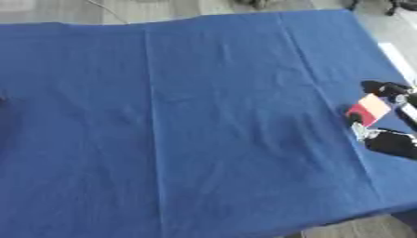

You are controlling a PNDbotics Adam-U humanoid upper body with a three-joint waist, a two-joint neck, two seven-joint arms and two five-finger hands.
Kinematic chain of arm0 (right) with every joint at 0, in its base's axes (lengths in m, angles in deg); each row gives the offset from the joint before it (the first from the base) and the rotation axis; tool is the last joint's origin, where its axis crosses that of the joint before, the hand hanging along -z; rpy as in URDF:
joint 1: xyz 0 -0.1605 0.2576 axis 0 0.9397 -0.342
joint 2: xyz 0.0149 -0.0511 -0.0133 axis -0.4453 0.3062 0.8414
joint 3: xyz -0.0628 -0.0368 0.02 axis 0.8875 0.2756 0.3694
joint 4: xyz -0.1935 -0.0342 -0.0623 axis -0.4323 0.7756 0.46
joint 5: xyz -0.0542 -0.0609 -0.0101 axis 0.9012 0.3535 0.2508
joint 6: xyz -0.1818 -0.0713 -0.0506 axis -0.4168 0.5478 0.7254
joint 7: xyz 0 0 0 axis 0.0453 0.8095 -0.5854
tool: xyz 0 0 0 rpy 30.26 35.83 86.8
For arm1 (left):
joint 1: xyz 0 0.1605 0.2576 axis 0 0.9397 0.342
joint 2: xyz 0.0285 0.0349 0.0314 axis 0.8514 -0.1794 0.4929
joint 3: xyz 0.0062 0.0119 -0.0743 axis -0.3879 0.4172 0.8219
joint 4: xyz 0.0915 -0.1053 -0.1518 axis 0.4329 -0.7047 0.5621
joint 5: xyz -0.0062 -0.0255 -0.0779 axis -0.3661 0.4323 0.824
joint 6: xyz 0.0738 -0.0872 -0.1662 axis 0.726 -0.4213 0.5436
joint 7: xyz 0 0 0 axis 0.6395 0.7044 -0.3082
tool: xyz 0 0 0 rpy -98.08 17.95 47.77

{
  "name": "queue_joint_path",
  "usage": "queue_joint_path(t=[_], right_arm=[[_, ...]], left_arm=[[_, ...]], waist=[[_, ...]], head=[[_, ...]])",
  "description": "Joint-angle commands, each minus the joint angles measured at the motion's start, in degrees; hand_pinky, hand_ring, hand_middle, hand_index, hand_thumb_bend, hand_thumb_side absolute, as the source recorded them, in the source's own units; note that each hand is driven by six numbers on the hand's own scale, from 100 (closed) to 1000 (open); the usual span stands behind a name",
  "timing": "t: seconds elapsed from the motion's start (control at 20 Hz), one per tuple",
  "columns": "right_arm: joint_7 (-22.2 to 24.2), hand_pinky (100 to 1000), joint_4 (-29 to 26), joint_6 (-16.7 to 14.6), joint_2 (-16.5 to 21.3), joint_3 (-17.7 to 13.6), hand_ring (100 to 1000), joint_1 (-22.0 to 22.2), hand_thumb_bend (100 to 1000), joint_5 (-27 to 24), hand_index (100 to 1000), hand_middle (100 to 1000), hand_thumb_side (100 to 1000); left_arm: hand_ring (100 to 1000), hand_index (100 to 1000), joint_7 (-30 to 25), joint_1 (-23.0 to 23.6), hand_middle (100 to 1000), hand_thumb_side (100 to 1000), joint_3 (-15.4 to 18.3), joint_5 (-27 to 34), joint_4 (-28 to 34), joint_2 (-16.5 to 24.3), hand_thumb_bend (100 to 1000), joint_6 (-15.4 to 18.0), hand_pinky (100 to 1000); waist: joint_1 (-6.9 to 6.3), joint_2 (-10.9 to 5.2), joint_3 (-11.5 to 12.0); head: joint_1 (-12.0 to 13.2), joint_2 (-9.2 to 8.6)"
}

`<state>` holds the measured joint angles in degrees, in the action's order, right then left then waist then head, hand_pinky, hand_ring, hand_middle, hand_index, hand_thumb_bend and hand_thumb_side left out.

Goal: Pick up the objects with one hand, pass them to the other hand, and then place them into the box on the other side of the table.

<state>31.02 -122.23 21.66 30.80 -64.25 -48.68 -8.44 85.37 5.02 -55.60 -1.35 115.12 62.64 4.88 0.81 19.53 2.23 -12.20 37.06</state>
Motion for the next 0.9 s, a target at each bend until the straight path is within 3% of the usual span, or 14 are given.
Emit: queue_joint_path(t=[0.05, 0.15, 0.2, 0.25, 0.4, 0.6, 0.85, 0.9], right_arm=[[4.2, 908, -0.5, 1.0, 0.6, -1.0, 905, 0.3, 142, 4.0, 937, 843, 414], [3.7, 900, -0.5, 0.5, 0.4, -1.5, 884, -0.1, 146, 3.9, 942, 818, 354], [2.6, 896, -0.5, 0.1, 0.5, -1.9, 877, -0.3, 100, 2.9, 944, 812, 371], [1.2, 888, -0.5, 0.1, 0.8, -2.4, 860, -0.6, 183, 1.6, 943, 793, 299], [-4.1, 881, -0.5, 1.9, 1.8, -3.8, 835, -1.2, 208, -1.7, 937, 771, 251], [-9.9, 886, -0.5, 6.1, 2.4, -4.3, 844, -1.5, 184, -5.5, 953, 782, 326], [-10.2, 911, -0.5, 10.9, 2.5, -4.4, 880, -1.6, 146, -8.0, 982, 816, 349], [-9.9, 914, -0.5, 11.6, 2.4, -4.5, 884, -1.5, 175, -8.1, 986, 821, 401]], left_arm=[[798, 895, -0.4, -0.4, 775, 857, 0.1, -0.2, 1.0, 0.7, 138, -0.9, 891], [797, 890, -0.3, -0.1, 774, 858, 0.1, -0.5, 1.0, 0.7, 131, -1.5, 891], [797, 890, -0.2, 0.0, 774, 857, 0.1, -0.7, 1.0, 0.7, 130, -1.7, 891], [796, 889, -0.1, 0.1, 772, 853, 0.2, -0.8, 1.0, 0.7, 124, -1.9, 890], [788, 883, 0.6, 0.5, 766, 848, 0.3, -1.4, 1.0, 0.8, 112, -2.8, 887], [784, 879, 1.4, 1.0, 759, 850, 0.2, -1.7, 1.0, 1.0, 102, -3.9, 885], [781, 872, 1.7, 1.0, 753, 853, 0.1, -1.8, 1.0, 0.9, 100, -4.8, 884], [781, 870, 1.7, 0.9, 751, 851, 0.1, -1.9, 1.0, 0.9, 100, -4.8, 884]], waist=[[-0.05, -0.7, -0.2], [-0.19, -0.63, -0.2], [-0.26, -0.59, -0.3], [-0.31, -0.56, -0.4], [-0.37, -0.45, -0.7], [-0.26, -0.12, -0.9], [-0.2, 0.57, -0.7], [-0.21, 0.77, -0.6]], head=[[-1.1, -0.65], [-1.5, -0.52], [-1.5, -0.46], [-1.4, -0.42], [-1.2, -0.36], [-1.3, -0.44], [-1.4, -0.91], [-1.5, -1.06]])
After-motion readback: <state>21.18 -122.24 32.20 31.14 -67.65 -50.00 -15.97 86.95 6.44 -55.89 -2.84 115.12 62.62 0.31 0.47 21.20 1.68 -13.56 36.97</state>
